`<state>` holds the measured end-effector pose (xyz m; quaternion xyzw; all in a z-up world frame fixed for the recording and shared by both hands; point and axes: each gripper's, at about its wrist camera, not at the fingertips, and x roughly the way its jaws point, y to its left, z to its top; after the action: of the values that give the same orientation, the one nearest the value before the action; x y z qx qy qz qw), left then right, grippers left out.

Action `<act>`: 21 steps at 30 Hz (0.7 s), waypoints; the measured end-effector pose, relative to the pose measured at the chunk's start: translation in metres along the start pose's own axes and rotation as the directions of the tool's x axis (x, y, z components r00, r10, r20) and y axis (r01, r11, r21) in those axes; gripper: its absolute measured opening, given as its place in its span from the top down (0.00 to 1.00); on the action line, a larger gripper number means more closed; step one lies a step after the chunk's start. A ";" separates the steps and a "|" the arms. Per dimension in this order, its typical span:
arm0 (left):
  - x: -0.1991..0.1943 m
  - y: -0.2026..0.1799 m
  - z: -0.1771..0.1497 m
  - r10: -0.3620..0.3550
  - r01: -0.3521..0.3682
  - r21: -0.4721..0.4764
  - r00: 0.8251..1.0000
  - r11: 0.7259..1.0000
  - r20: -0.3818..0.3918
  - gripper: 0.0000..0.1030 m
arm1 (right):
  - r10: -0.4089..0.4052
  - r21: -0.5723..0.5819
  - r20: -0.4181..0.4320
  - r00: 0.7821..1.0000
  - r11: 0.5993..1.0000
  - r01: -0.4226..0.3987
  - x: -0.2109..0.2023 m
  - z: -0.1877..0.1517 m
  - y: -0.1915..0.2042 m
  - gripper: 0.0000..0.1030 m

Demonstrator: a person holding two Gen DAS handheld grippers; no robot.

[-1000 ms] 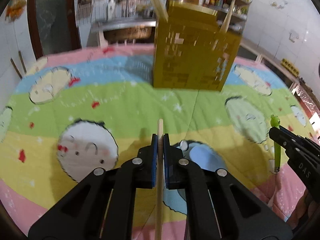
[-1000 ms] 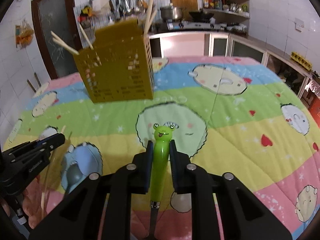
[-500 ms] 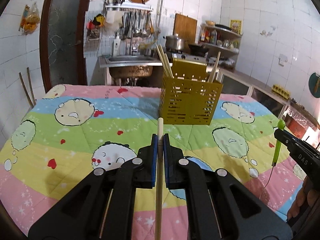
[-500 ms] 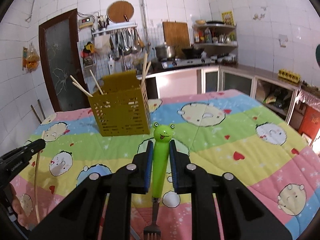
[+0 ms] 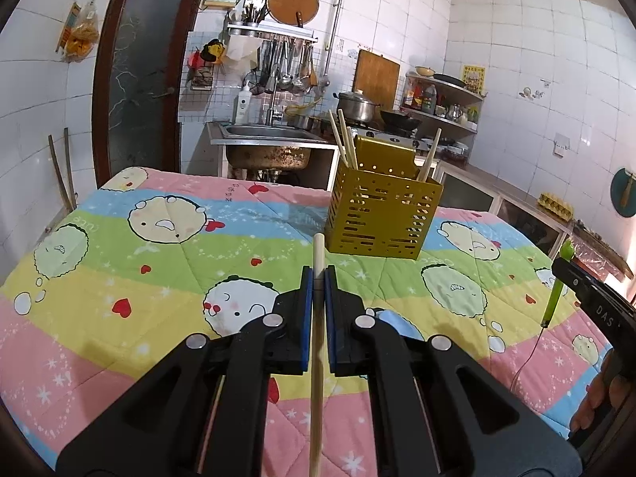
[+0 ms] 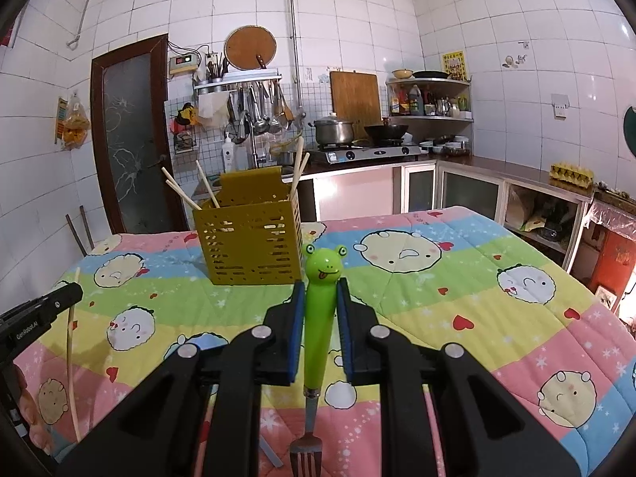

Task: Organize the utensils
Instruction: 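Lift and carry the fork and chopstick in both tools over the olive caddy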

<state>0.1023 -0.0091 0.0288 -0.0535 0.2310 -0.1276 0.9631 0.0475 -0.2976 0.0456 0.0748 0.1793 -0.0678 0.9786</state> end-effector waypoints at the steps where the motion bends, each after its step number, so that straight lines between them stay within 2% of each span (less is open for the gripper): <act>1: 0.000 0.000 0.000 -0.003 0.003 -0.001 1.000 1.000 -0.001 0.96 | 0.000 0.000 -0.001 1.000 1.000 0.000 0.000 0.000 0.000 0.84; 16: 0.011 -0.011 0.041 -0.058 0.057 0.017 0.998 0.998 0.035 0.96 | -0.003 0.016 0.006 1.000 1.000 0.003 0.009 0.016 -0.009 0.84; 21: 0.020 -0.012 0.062 -0.119 0.119 0.003 0.992 0.993 0.038 0.96 | 0.005 0.018 0.020 1.000 1.000 -0.005 0.015 0.028 -0.008 0.84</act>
<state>0.1452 -0.0234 0.0775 -0.0692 0.2088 -0.1838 0.9580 0.0696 -0.3117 0.0647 0.0833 0.1688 -0.0677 0.9798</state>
